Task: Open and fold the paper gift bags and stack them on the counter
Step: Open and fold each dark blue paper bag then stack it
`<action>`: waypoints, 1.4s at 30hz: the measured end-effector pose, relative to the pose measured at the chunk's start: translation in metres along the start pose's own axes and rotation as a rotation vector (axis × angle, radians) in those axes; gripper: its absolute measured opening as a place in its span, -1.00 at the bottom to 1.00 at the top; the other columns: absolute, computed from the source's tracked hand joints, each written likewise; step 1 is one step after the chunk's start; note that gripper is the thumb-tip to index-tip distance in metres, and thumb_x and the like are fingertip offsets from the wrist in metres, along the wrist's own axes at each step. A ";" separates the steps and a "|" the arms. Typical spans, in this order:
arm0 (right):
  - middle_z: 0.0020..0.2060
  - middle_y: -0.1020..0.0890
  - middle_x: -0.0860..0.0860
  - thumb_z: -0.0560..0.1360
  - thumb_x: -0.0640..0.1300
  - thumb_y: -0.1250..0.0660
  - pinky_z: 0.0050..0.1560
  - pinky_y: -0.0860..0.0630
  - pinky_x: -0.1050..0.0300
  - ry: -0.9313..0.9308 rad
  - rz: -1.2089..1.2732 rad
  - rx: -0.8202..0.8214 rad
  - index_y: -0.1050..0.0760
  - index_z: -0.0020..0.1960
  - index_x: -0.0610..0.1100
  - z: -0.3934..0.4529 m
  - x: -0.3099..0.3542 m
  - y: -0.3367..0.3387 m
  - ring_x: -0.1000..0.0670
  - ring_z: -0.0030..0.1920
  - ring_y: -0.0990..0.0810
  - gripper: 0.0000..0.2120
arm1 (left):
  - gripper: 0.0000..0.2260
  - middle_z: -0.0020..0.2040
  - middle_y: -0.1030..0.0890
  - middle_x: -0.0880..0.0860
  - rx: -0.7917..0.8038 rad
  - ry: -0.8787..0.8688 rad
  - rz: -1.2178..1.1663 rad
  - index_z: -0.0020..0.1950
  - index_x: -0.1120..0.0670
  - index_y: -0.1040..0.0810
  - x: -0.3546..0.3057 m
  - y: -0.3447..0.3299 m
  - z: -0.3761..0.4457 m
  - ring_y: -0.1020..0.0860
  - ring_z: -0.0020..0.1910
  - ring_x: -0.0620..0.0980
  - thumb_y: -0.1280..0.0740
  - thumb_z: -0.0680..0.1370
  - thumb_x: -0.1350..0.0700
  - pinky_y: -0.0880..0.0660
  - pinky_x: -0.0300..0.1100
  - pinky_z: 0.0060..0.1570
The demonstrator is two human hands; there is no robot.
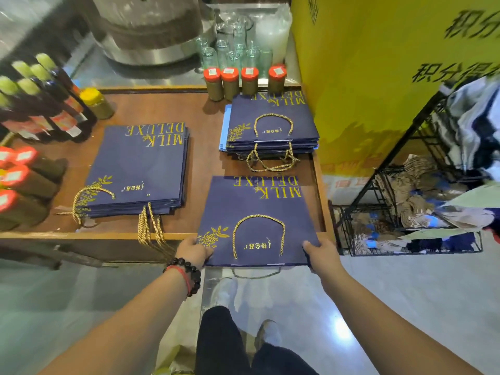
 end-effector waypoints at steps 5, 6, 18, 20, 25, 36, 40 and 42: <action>-0.27 -0.58 -0.06 0.52 -0.26 -0.24 -0.20 -0.44 0.05 0.117 0.012 -0.048 -0.48 -0.21 -0.10 -0.030 0.031 0.020 -0.10 -0.26 -0.49 -0.84 | -0.86 -0.31 -0.43 0.10 -0.063 -0.140 -0.094 -0.15 0.25 -0.42 -0.029 0.007 -0.037 -0.35 -0.39 0.00 -0.25 0.47 0.47 -0.35 -0.29 -0.47; -0.17 -0.63 -0.07 0.54 -0.25 -0.26 -0.10 -0.51 0.00 0.129 0.035 -0.063 -0.51 -0.12 -0.08 -0.032 0.036 0.024 -0.11 -0.17 -0.57 -0.88 | -0.88 -0.30 -0.43 0.12 -0.054 -0.176 -0.117 -0.12 0.28 -0.43 -0.037 0.008 -0.044 -0.36 -0.37 0.01 -0.28 0.45 0.46 -0.34 -0.32 -0.48; -0.07 -0.61 -0.06 0.57 -0.17 -0.27 -0.23 -0.43 0.16 0.292 0.010 -0.177 -0.48 0.09 -0.15 -0.001 0.133 0.047 -0.03 -0.10 -0.56 -0.89 | -0.81 -0.12 -0.59 0.16 -0.018 -0.326 -0.198 0.03 0.23 -0.50 -0.134 0.009 -0.019 -0.55 -0.17 0.07 -0.29 0.48 0.42 -0.50 -0.12 -0.13; -0.12 -0.62 -0.07 0.56 -0.18 -0.27 -0.17 -0.47 0.09 0.285 -0.019 -0.189 -0.49 -0.02 -0.11 0.013 0.148 0.043 -0.07 -0.11 -0.56 -0.97 | -0.81 -0.11 -0.63 0.18 0.008 -0.307 -0.196 0.03 0.23 -0.53 -0.148 0.007 -0.003 -0.59 -0.14 0.11 -0.33 0.44 0.37 -0.53 -0.01 -0.06; -0.15 -0.60 -0.18 0.55 -0.18 -0.26 -0.18 -0.38 0.00 0.186 -0.147 -0.212 -0.48 -0.07 -0.23 0.058 0.174 0.027 -0.23 -0.09 -0.55 -0.90 | -0.73 -0.09 -0.66 0.17 0.092 -0.241 -0.117 0.00 0.21 -0.56 -0.177 -0.003 0.056 -0.63 -0.08 0.16 -0.34 0.30 0.25 -0.57 0.07 0.02; -0.10 -0.61 -0.12 0.53 -0.15 -0.29 -0.18 -0.38 0.04 0.045 -0.209 -0.262 -0.49 0.02 -0.18 0.135 0.204 0.011 -0.17 -0.09 -0.54 -0.88 | -0.87 -0.17 -0.60 0.13 0.074 -0.169 0.006 -0.20 0.11 -0.48 -0.234 -0.033 0.126 -0.55 -0.20 0.06 -0.35 0.47 0.30 -0.43 -0.18 -0.24; -0.16 -0.58 -0.10 0.53 -0.22 -0.25 -0.25 -0.32 0.05 0.079 -0.269 -0.246 -0.48 -0.05 -0.12 0.157 0.227 0.011 -0.16 -0.15 -0.50 -0.94 | -0.86 -0.08 -0.60 0.14 0.014 -0.181 0.008 -0.17 0.04 -0.44 -0.251 -0.045 0.144 -0.55 -0.14 0.14 -0.35 0.42 0.26 -0.51 -0.07 -0.06; -0.13 -0.59 -0.13 0.53 -0.23 -0.23 -0.20 -0.34 0.04 0.088 -0.306 -0.252 -0.48 -0.05 -0.10 0.172 0.233 0.013 -0.20 -0.11 -0.52 -0.93 | -0.86 -0.06 -0.59 0.10 -0.021 -0.184 0.045 -0.13 0.03 -0.43 -0.258 -0.052 0.151 -0.54 -0.13 0.14 -0.35 0.38 0.16 -0.51 -0.09 -0.02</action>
Point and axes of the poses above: each hand's wrist, its own z-axis towards the middle knuckle, its own y-axis out of the back of the hand, x = y × z, the point moved 5 cm from there along z, towards the middle knuckle
